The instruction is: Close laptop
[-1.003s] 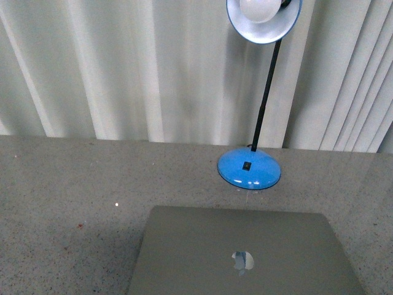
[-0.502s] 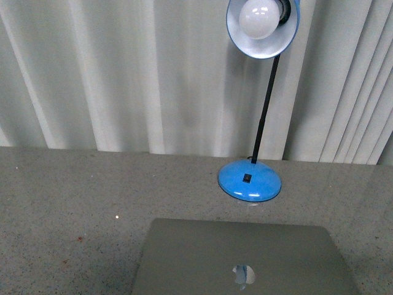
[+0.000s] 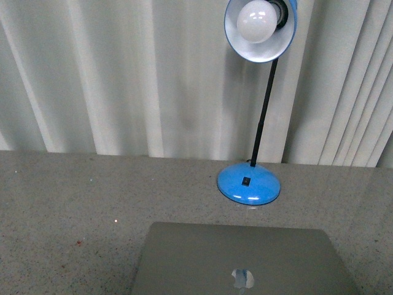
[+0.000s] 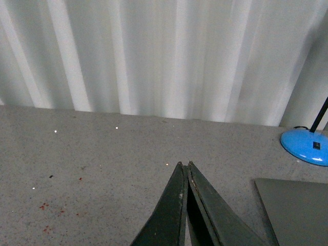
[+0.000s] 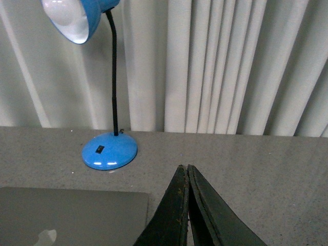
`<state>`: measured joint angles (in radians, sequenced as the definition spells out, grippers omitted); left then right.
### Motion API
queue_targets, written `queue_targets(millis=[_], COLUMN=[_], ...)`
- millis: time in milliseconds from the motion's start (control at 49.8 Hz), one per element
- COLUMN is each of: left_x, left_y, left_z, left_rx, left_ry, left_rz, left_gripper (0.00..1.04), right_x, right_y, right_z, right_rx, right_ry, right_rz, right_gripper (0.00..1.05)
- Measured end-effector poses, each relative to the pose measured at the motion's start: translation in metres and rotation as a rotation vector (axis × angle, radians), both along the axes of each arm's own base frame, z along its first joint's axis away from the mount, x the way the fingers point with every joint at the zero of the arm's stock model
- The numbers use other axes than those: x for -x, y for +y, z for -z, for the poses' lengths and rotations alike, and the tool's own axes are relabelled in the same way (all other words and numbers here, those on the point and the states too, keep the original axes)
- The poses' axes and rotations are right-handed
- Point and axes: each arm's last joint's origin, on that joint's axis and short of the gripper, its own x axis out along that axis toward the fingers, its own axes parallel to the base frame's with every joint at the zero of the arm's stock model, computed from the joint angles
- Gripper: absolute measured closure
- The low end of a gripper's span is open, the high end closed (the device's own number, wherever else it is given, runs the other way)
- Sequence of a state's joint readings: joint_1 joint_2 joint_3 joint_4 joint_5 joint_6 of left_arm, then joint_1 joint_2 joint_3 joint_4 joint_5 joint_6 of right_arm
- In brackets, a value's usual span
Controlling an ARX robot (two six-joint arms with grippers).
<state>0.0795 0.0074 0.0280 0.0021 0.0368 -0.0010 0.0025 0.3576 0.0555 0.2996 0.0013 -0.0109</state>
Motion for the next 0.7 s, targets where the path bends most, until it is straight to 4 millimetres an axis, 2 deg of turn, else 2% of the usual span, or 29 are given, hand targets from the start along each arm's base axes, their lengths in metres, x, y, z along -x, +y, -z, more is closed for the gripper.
queue_targets(millis=[100,321,702], left_x=[0.0,0.0,0.0], left_y=[-0.006,-0.006,-0.006], left_z=[0.0,0.0,0.0], left_rx=[0.001,0.001,0.001], left_ry=[-0.002,-0.002,-0.002], left_rz=[0.049,0.043,0.042], left_gripper=[1.01,1.01,1.01], right_x=[0.002,0.007,0.016], right_y=[0.0,0.0,0.0], right_z=[0.003,0.012,0.012], right_rx=[0.0,0.0,0.0], right_ry=[0.003,-0.008,-0.008], right_rz=[-0.001,-0.002,-0.002], right_gripper=[1.02,1.02,1.02])
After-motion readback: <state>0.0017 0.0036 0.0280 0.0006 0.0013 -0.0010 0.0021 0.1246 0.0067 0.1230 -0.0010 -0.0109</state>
